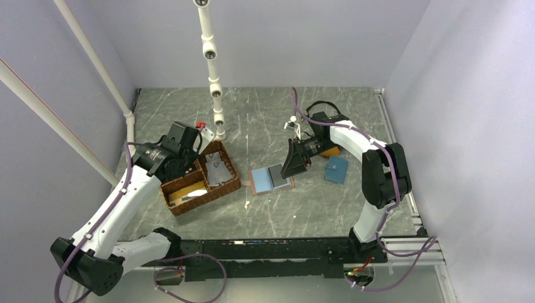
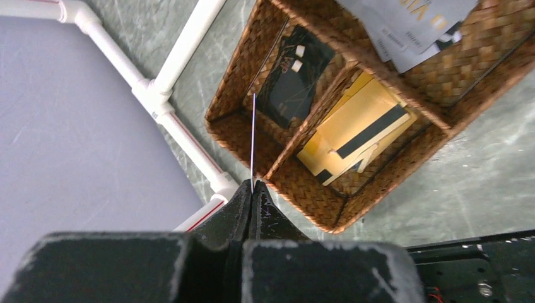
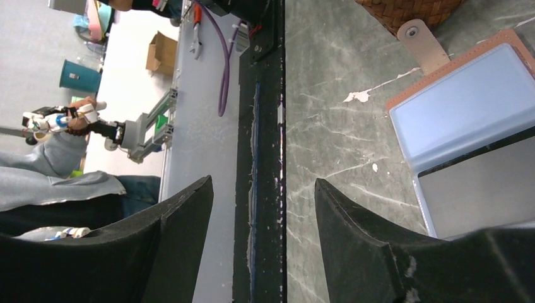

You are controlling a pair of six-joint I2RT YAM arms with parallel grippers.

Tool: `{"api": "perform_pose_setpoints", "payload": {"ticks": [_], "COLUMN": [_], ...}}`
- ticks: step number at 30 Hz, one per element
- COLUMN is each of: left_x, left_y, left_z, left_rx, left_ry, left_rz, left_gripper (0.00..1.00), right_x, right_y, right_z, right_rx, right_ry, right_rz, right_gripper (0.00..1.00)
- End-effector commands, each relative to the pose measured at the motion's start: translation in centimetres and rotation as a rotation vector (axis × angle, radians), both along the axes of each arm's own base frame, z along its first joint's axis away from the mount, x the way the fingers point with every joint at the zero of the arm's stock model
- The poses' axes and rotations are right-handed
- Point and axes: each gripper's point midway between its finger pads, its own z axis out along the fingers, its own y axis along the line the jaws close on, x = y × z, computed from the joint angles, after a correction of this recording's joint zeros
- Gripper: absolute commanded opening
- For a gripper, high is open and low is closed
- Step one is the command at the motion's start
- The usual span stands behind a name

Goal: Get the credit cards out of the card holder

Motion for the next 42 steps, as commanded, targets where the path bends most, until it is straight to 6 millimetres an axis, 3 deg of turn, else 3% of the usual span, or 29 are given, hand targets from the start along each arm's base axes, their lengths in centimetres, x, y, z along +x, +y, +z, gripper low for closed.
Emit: {"api": "perform_pose_setpoints", "payload": {"ticks": [1, 15, 42], "left_x": [1.1, 2.5, 4.7], "left_y": [1.8, 3.6, 4.4], "left_z": [0.0, -3.1, -7.8], "left_rx": [0.107, 0.194, 0.147], "left_ry": [-0.049, -0.056, -0.032], "left_rz": [0.020, 0.055, 0.053], "left_gripper": [0.00, 0.00, 0.00], "right_x": [0.6, 0.7, 1.2], "right_y": [0.2, 0.1, -0.2], "right_z": [0.6, 0.0, -1.1], "right_rx": [0.019, -0.006, -0.072], "right_ry": [-0.054, -0.064, -0.071], "right_rz": [0.010, 0.012, -0.006], "right_gripper": [0.63, 0.63, 0.67]}}
